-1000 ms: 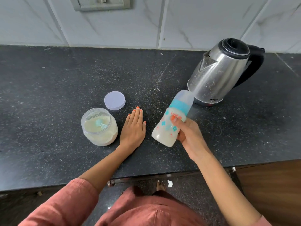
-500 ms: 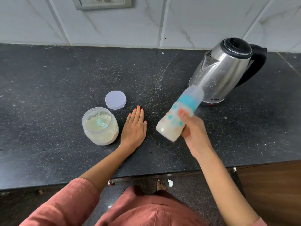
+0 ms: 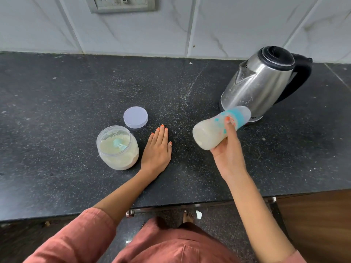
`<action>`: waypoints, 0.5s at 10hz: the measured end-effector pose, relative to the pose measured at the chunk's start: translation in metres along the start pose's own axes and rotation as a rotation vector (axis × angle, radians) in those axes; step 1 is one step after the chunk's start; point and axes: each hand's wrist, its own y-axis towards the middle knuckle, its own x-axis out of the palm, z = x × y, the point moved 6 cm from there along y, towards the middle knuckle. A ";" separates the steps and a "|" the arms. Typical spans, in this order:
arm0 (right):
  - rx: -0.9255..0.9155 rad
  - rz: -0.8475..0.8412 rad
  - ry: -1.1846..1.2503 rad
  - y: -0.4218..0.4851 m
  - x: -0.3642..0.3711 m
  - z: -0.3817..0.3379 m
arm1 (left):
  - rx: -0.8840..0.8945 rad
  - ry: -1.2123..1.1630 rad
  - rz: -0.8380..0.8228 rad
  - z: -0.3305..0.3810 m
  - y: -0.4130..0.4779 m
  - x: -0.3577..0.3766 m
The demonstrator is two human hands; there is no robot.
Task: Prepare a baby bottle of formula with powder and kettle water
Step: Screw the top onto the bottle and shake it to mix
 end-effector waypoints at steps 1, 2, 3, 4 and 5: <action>0.084 -0.146 -0.349 -0.009 0.001 0.014 | -0.002 0.006 0.004 -0.002 0.001 0.002; 0.065 -0.215 -0.460 -0.012 0.000 0.011 | -0.009 0.020 0.004 -0.002 0.001 0.002; -0.002 -0.082 -0.108 -0.001 -0.001 -0.002 | -0.005 0.017 0.005 -0.001 0.001 0.002; -0.001 -0.003 -0.041 0.001 -0.003 0.001 | 0.000 0.019 0.010 -0.001 0.000 0.001; 0.075 -0.175 -0.466 -0.013 0.004 0.013 | -0.006 0.022 -0.002 -0.002 0.001 0.003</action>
